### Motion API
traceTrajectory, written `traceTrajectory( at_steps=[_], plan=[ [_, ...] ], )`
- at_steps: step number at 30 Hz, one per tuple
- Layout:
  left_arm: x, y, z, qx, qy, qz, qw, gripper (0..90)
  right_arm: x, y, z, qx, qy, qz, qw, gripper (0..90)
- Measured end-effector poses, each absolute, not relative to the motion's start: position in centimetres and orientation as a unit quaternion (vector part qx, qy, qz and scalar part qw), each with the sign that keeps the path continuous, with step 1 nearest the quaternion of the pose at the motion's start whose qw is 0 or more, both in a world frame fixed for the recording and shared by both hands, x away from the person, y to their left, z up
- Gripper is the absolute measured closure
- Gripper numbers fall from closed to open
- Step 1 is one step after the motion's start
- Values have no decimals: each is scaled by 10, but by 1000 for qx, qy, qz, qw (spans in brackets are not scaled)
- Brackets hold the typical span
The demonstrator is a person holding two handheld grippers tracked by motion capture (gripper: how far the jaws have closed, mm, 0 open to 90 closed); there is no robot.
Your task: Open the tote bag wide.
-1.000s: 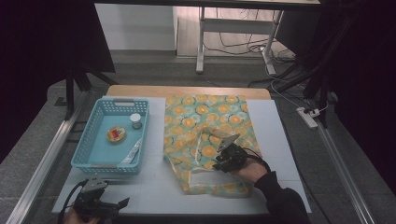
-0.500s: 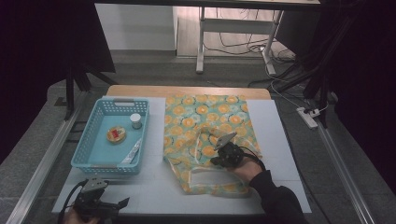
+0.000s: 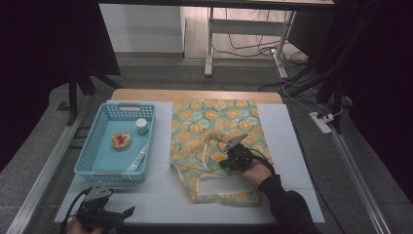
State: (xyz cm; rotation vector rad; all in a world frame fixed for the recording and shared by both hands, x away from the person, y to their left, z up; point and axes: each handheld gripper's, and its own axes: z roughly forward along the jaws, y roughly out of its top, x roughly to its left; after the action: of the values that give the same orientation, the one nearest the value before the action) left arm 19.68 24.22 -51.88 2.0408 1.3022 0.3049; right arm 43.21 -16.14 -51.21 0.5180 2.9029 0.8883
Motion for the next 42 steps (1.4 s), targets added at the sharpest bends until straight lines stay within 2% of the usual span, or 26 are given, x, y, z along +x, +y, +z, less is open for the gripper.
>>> traceTrajectory(
  at_steps=[6, 8, 9, 11, 12, 13, 14, 16, 18, 20, 21, 22, 23, 24, 25, 27, 28, 29, 31, 36, 42],
  plan=[
    [197, 242, -519, 785, 502, 117, 343, 0, 427, -165, -513, 150, 942, 299, 12, 617],
    [197, 242, -519, 786, 502, 117, 342, 0, 423, -162, -513, 133, 947, 290, 33, 508],
    [197, 242, -519, 786, 501, 117, 342, 0, 423, -162, -513, 133, 947, 290, 33, 508],
    [197, 242, -519, 786, 501, 118, 342, 0, 422, -159, -515, 121, 950, 281, 61, 397],
    [197, 242, -519, 786, 501, 117, 342, 0, 425, -158, -516, 127, 949, 279, 66, 309],
    [197, 242, -519, 786, 501, 117, 342, 0, 425, -158, -516, 127, 949, 279, 66, 309],
    [197, 242, -519, 786, 502, 117, 342, 0, 428, -158, -518, 137, 948, 280, 68, 256],
    [197, 242, -519, 786, 501, 117, 342, 0, 431, -158, -519, 139, 947, 284, 64, 256],
    [197, 242, -519, 787, 501, 118, 341, 0, 432, -157, -519, 140, 946, 285, 64, 281],
    [197, 241, -519, 787, 501, 118, 340, 0, 433, -153, -517, 132, 949, 279, 59, 388],
    [197, 241, -519, 788, 500, 118, 339, 0, 433, -153, -517, 132, 949, 279, 59, 388],
    [197, 241, -519, 788, 500, 118, 339, 0, 434, -152, -516, 129, 951, 276, 57, 431],
    [197, 241, -519, 788, 500, 118, 339, 0, 436, -152, -515, 131, 951, 274, 55, 479],
    [197, 241, -519, 788, 500, 119, 339, 0, 440, -152, -514, 135, 951, 274, 56, 563],
    [197, 241, -519, 788, 500, 118, 339, 0, 440, -152, -514, 135, 951, 274, 56, 563],
    [197, 241, -519, 788, 500, 118, 339, 0, 441, -153, -514, 138, 950, 274, 55, 628],
    [197, 241, -519, 788, 500, 118, 339, 0, 441, -152, -513, 134, 951, 273, 58, 787],
    [197, 241, -519, 788, 500, 119, 339, 0, 441, -152, -513, 134, 951, 273, 58, 787],
    [197, 241, -519, 788, 500, 118, 339, 0, 441, -150, -512, 124, 953, 271, 54, 893],
    [197, 242, -519, 787, 501, 116, 341, 0, 446, -151, -510, 143, 951, 274, 34, 899],
    [198, 242, -519, 787, 501, 117, 340, 0, 445, -154, -500, 151, 943, 294, 36, 899]
  ],
)
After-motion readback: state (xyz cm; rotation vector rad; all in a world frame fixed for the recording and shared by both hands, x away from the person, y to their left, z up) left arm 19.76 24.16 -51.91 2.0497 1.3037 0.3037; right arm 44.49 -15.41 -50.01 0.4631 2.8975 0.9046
